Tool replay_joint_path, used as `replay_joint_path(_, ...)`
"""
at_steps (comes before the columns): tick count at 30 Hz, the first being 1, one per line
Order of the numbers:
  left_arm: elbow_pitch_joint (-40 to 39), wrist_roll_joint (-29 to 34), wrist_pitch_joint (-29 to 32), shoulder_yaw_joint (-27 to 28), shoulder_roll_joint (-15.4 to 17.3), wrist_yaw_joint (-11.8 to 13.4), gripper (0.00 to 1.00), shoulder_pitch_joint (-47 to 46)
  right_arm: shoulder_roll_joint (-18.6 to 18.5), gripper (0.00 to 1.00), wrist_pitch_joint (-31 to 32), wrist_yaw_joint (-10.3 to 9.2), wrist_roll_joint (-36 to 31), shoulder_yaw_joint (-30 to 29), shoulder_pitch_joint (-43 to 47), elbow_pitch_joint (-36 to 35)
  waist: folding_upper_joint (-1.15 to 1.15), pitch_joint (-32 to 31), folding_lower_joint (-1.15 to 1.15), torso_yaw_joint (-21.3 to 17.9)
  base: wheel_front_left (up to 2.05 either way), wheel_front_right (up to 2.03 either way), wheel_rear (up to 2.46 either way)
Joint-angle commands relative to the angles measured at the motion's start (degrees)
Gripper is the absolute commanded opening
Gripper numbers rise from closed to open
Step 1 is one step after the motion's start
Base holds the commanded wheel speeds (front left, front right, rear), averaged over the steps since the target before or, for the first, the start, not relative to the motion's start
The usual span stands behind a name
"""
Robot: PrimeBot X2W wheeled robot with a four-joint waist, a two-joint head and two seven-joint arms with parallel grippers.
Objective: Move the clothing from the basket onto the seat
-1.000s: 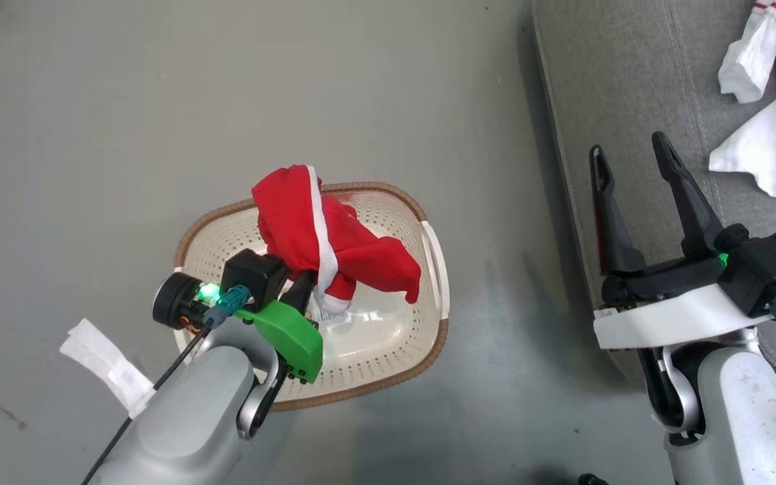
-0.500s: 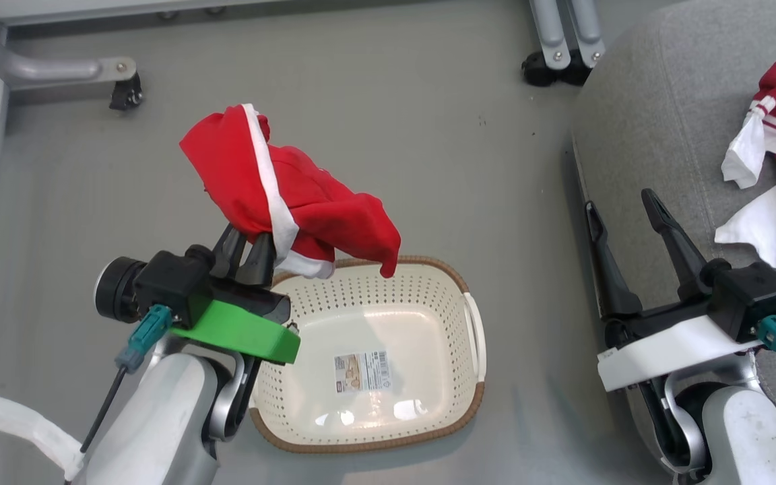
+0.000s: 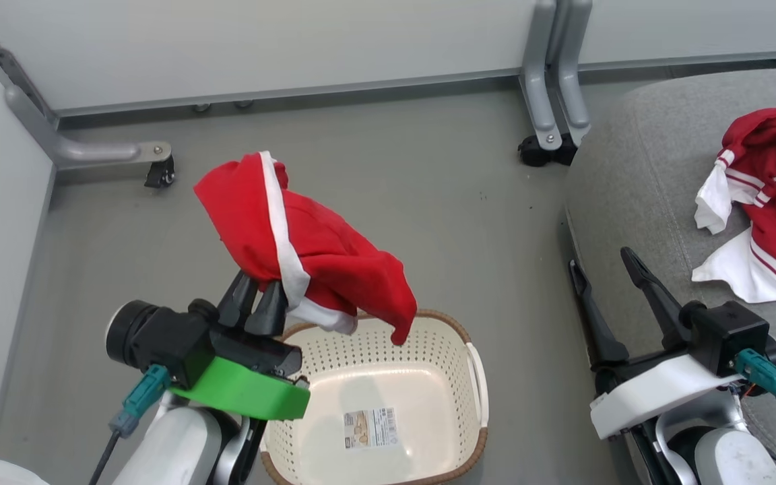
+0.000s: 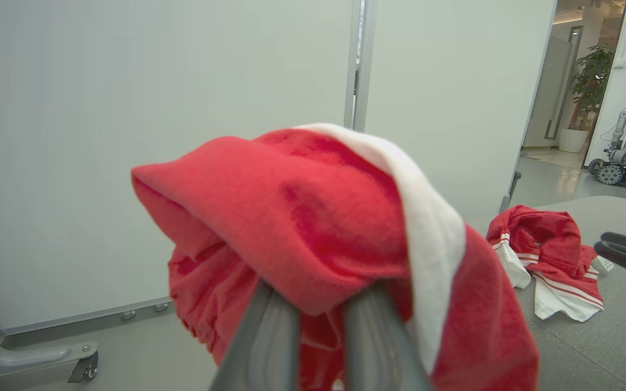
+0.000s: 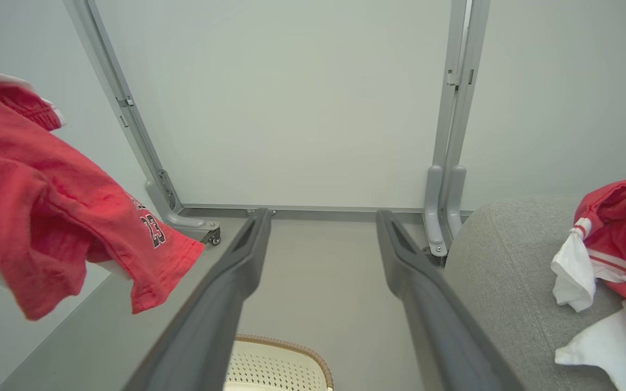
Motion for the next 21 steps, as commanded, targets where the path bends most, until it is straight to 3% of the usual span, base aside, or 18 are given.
replay_joint_path(1,-0.6,-0.2,0.0,0.0,0.4,0.0,0.00,1.3,-0.1,1.00,0.2,-0.02,0.2,0.1,1.1,-0.3,0.00,-2.3,0.01,-0.3,0.00,0.00,0.00)
replay_joint_path(21,-5.9,-1.2,1.5,-1.7,1.9,1.4,0.00,7.0,0.3,1.00,2.3,-0.02,0.9,0.7,5.2,-1.9,0.00,-6.4,0.01,-0.3,0.00,0.00,0.00)
